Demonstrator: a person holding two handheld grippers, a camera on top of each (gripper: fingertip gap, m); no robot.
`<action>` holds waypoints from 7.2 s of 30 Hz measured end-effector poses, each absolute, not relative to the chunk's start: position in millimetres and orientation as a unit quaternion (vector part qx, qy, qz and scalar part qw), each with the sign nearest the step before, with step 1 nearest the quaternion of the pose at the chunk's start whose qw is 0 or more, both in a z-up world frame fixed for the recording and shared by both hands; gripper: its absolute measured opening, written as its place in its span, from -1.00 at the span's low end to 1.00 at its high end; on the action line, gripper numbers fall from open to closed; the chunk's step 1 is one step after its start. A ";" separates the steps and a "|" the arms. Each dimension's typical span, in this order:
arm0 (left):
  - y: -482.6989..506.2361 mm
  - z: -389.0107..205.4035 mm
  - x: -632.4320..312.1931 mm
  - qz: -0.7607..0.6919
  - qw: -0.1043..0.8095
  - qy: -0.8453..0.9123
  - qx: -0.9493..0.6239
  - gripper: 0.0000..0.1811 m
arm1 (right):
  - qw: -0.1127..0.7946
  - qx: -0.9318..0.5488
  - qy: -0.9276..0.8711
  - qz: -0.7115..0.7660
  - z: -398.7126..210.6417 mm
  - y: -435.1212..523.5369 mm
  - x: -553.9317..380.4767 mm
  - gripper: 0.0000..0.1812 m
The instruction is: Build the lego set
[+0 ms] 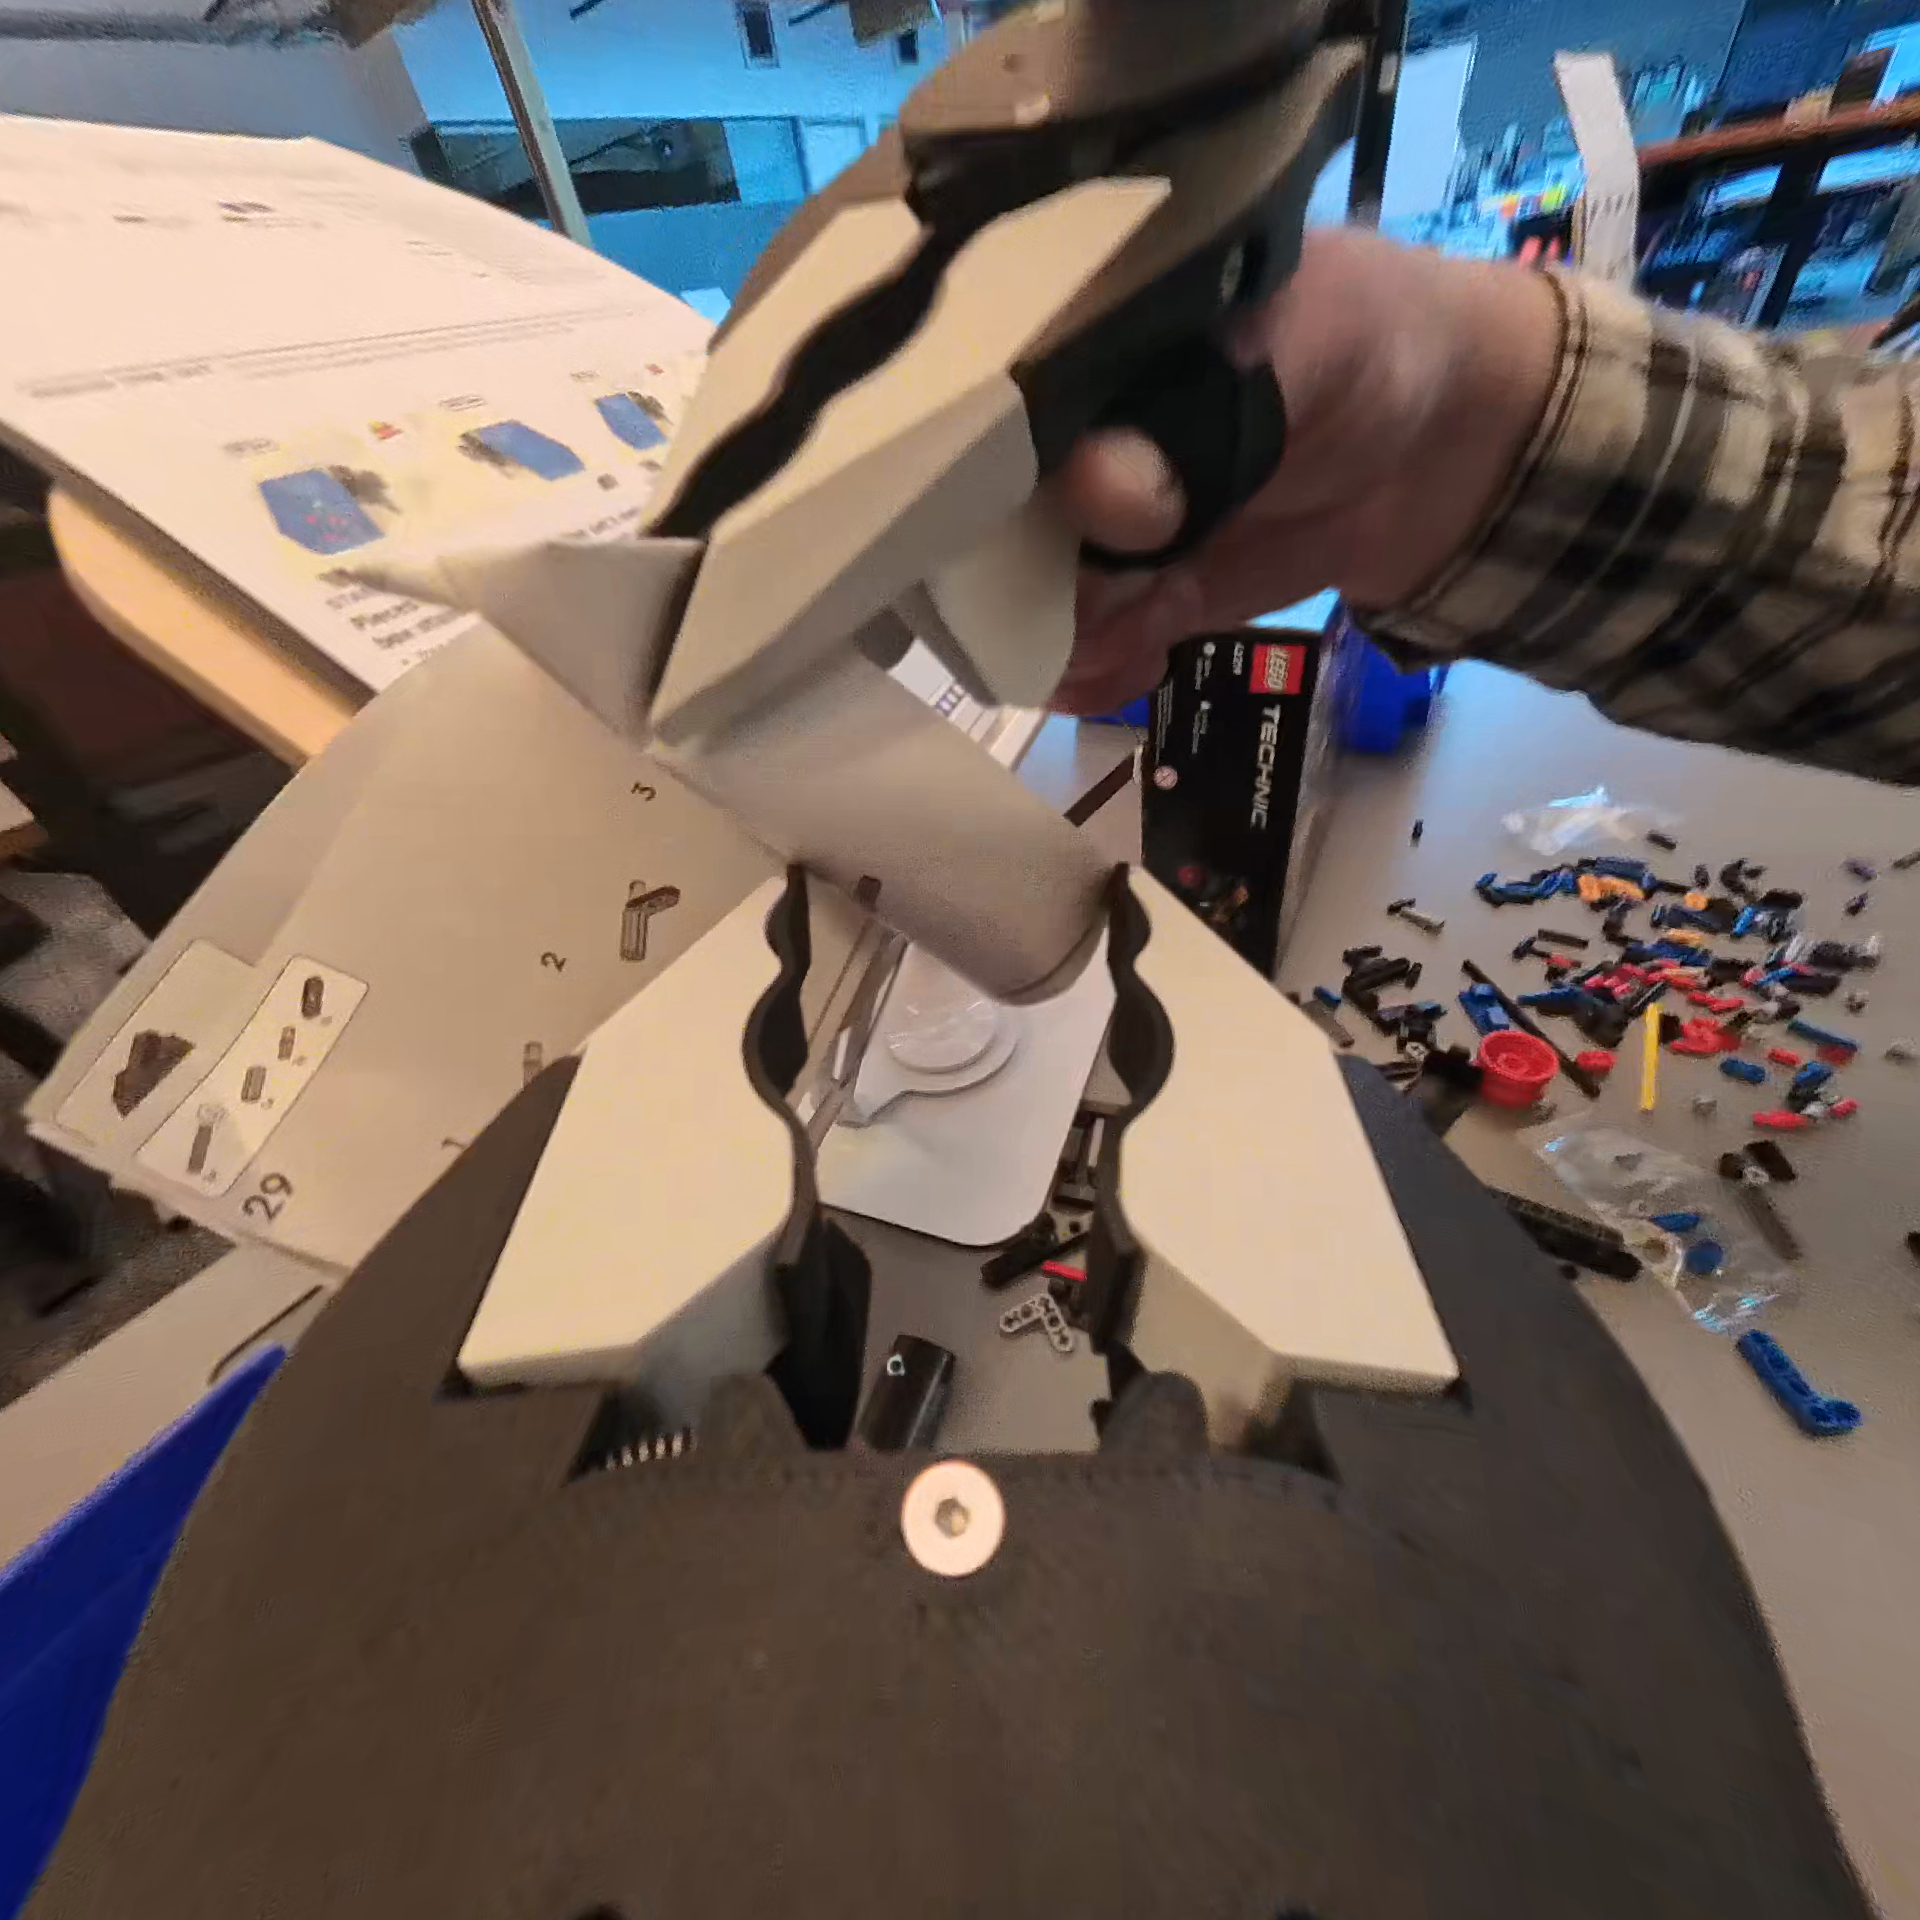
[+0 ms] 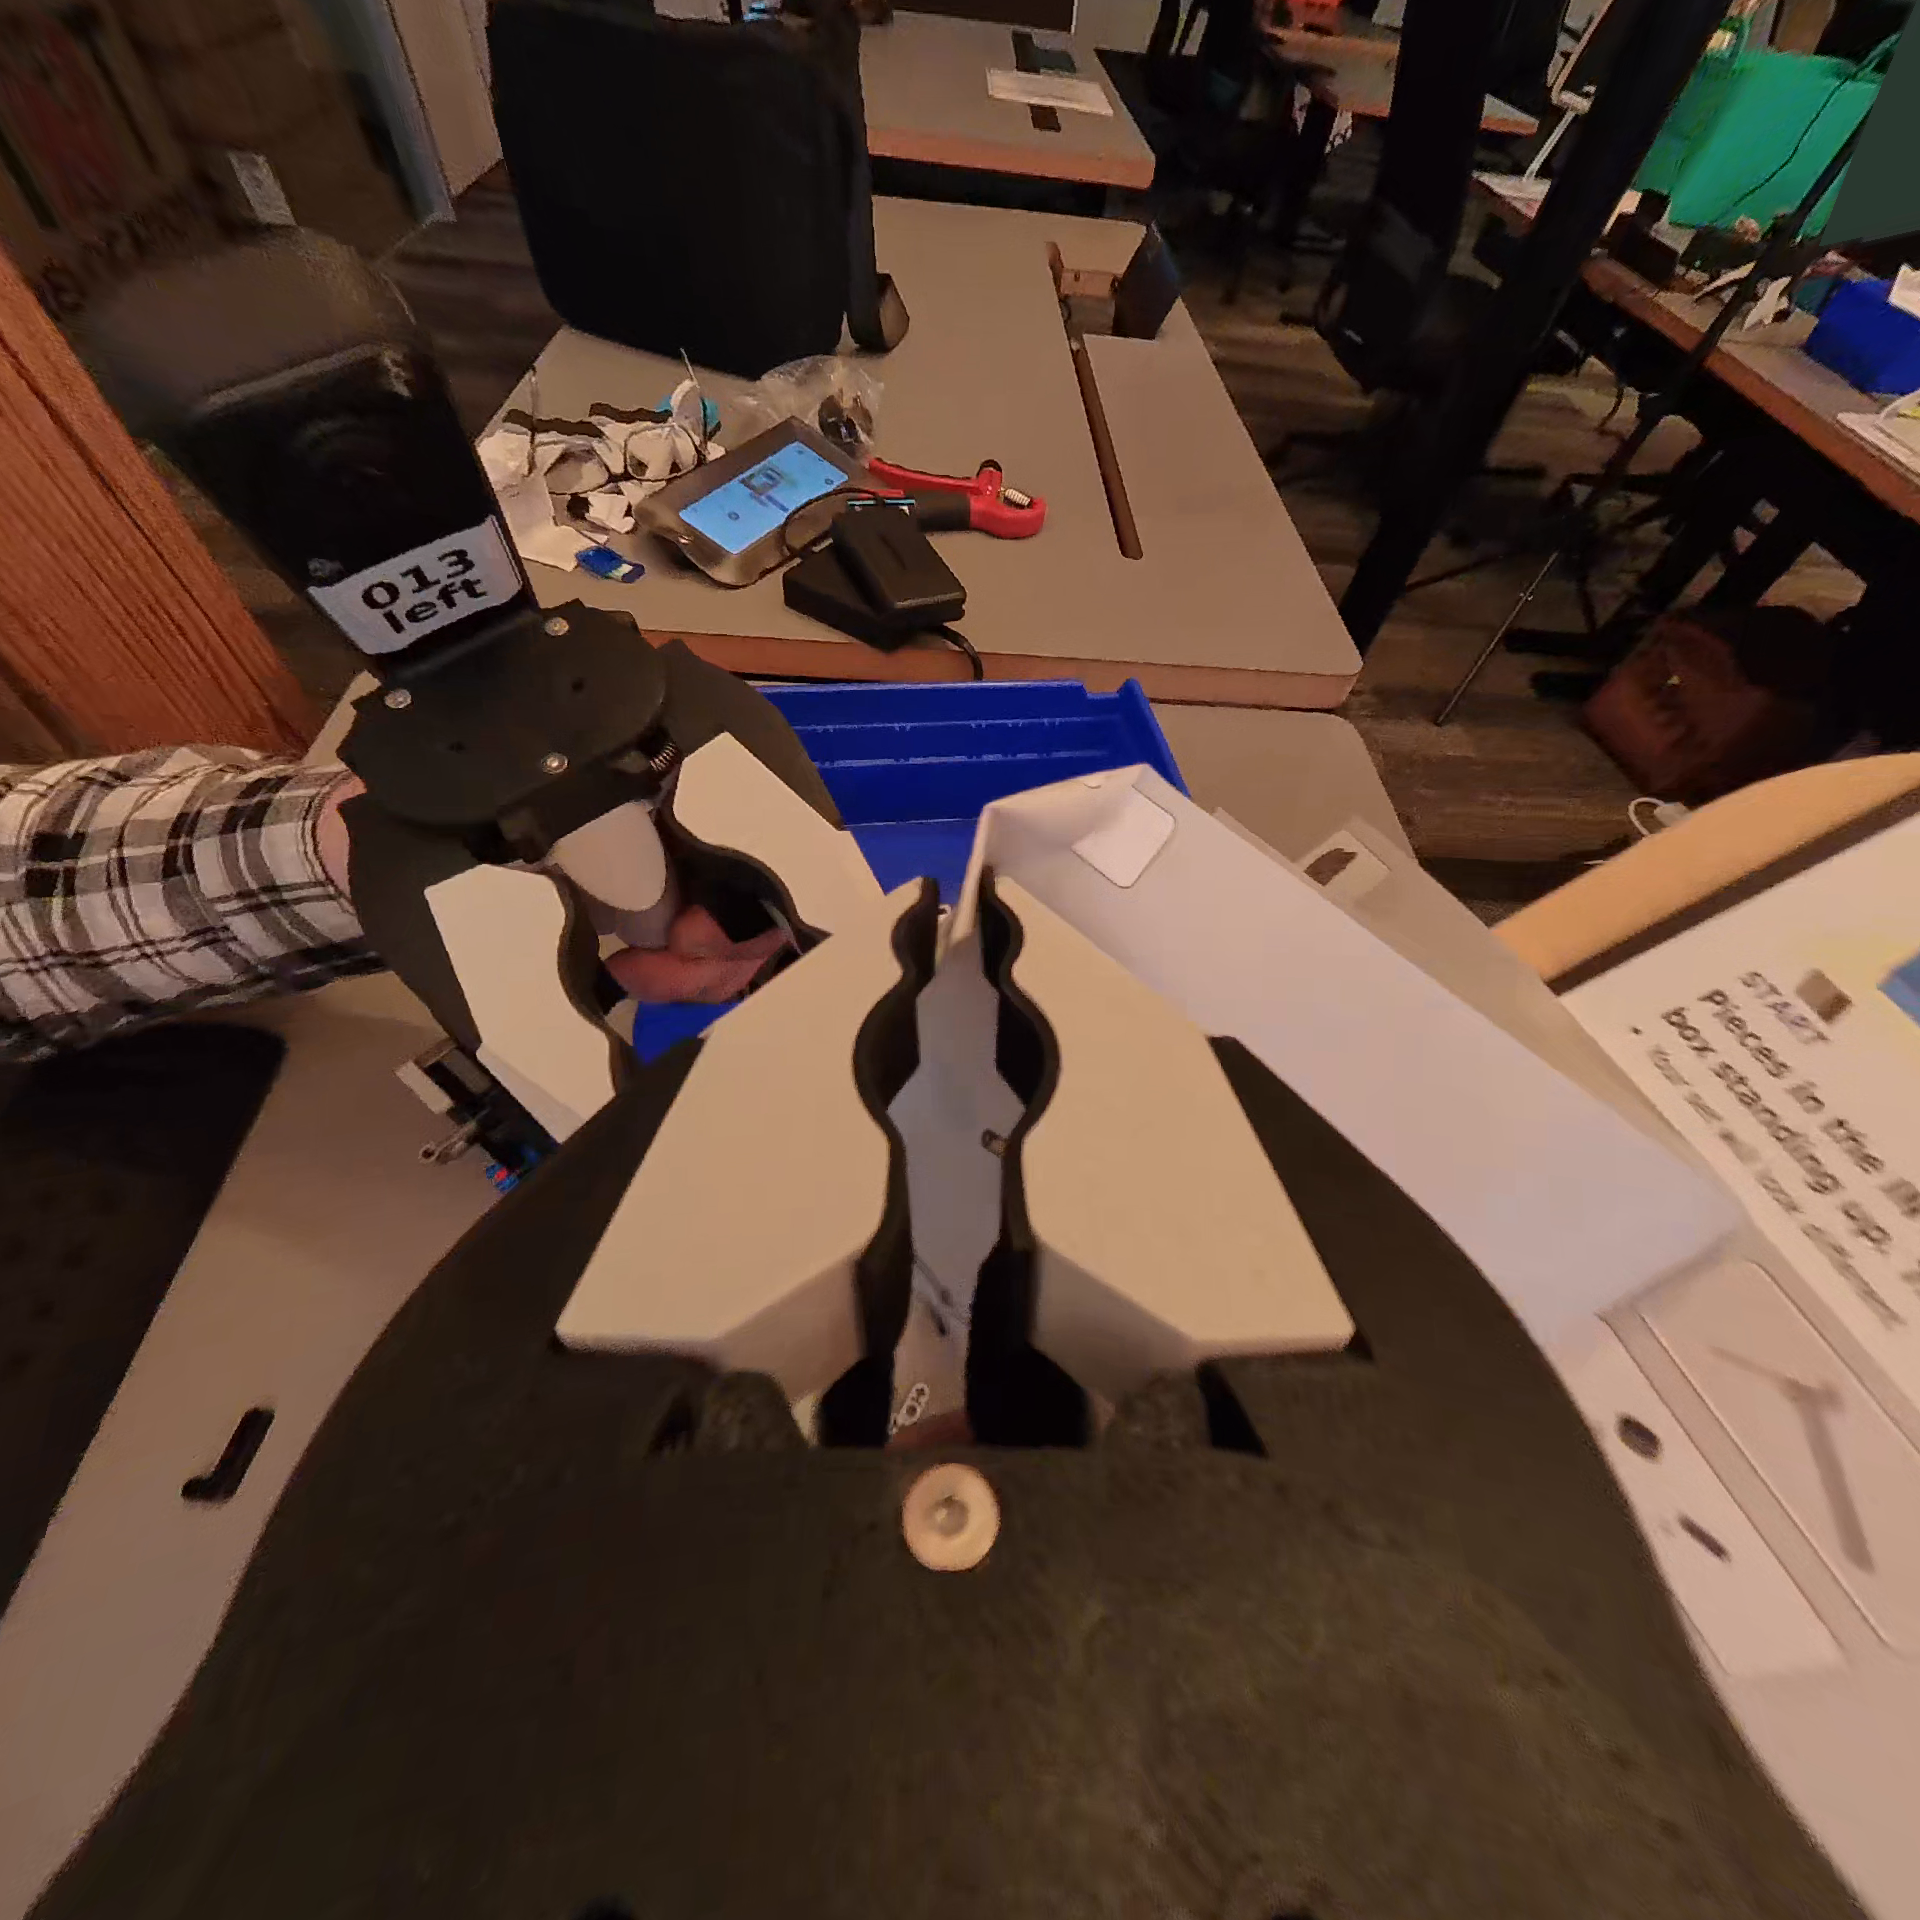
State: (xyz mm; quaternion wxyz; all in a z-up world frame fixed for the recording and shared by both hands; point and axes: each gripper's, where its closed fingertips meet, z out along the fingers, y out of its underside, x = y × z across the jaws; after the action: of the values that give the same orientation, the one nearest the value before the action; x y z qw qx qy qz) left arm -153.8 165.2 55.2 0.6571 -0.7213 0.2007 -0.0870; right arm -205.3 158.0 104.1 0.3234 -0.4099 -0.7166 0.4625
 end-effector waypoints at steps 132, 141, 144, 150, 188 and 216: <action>28.0 -178.0 117.3 -0.128 0.321 0.546 -0.763 -0.84 | 0.223 -0.711 -0.640 0.188 -180.1 194.2 229.7 -0.91; 27.8 -178.5 117.4 -0.127 0.320 0.548 -0.762 -0.83 | 0.222 -0.727 -0.621 0.192 -178.6 191.0 222.8 -0.85; 27.9 -178.4 116.9 -0.125 0.320 0.549 -0.762 -0.82 | 0.220 -0.744 -0.597 0.204 -178.7 191.5 218.7 -0.87; 28.1 -178.2 115.6 -0.125 0.319 0.549 -0.763 -0.82 | 0.226 -0.739 -0.604 0.194 -179.9 191.7 217.8 -0.93; 29.7 -177.8 112.1 -0.127 0.319 0.544 -0.766 -0.73 | 0.226 -0.668 -0.686 0.179 -179.7 200.3 227.0 -0.91; 66.6 -124.7 113.1 -0.007 0.482 0.530 -0.698 -0.65 | 0.237 -0.574 -0.676 0.397 -112.1 81.0 138.9 -0.97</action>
State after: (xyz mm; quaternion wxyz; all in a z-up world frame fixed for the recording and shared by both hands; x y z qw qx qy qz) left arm 113.1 66.6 -124.7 0.4818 -0.6977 0.5301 -0.0066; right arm 138.9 81.0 -112.1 0.2374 -0.5738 -0.6760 0.3968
